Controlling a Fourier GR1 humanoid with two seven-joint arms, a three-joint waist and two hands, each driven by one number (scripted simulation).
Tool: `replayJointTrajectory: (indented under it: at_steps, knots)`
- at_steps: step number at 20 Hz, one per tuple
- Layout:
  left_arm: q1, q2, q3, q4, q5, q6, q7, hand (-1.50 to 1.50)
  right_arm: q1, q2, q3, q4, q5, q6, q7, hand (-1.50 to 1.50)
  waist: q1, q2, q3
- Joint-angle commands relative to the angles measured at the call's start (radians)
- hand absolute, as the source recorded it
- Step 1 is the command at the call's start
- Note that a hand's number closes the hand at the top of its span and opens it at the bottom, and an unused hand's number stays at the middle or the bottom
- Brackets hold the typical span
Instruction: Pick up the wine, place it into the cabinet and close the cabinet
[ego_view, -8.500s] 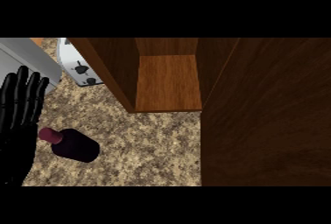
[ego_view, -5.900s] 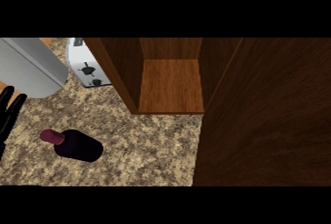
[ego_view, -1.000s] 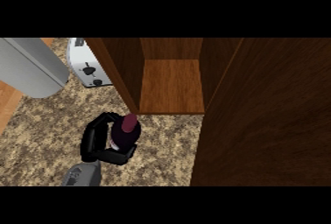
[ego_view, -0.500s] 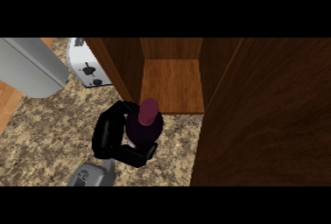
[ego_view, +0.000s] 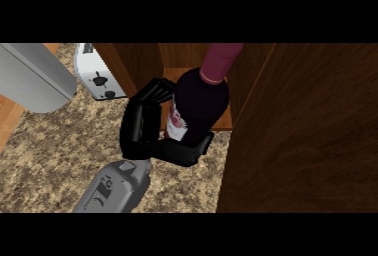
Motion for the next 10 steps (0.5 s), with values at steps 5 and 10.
replayJointTrajectory:
  at_steps: [5, 10]
  knots:
    - [-0.226, 0.000, -0.010, 0.133, 0.009, 0.174, 0.078, 1.50, -0.035, -0.029, -0.075, -0.104, -0.145, 0.002, 0.110, -1.50, -0.016, 0.001, 0.000]
    - [-0.250, 0.000, 0.058, 0.225, 0.022, 0.119, 0.045, 1.50, -0.015, -0.047, -0.140, -0.074, -0.204, 0.044, 0.068, -1.50, -0.008, 0.002, 0.000]
